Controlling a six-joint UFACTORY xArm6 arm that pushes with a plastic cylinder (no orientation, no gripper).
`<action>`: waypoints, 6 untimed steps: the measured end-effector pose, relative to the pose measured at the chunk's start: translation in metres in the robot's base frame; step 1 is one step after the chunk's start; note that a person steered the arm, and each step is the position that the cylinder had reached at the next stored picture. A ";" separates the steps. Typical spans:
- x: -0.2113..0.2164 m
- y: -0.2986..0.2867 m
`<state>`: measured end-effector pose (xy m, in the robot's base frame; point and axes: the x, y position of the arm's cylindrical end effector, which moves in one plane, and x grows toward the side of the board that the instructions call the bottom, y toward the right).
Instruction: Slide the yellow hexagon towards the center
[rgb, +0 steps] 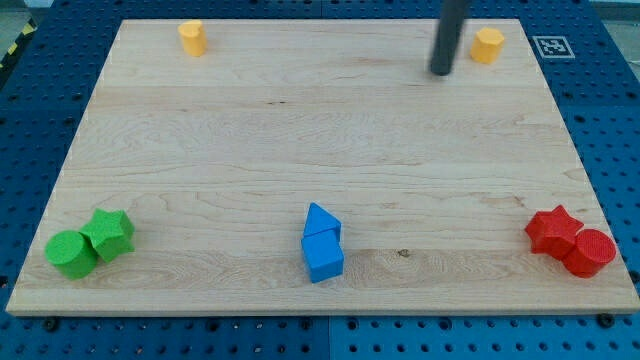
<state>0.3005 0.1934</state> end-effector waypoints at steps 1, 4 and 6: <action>-0.001 0.071; -0.043 0.106; -0.043 0.059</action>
<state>0.2571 0.2521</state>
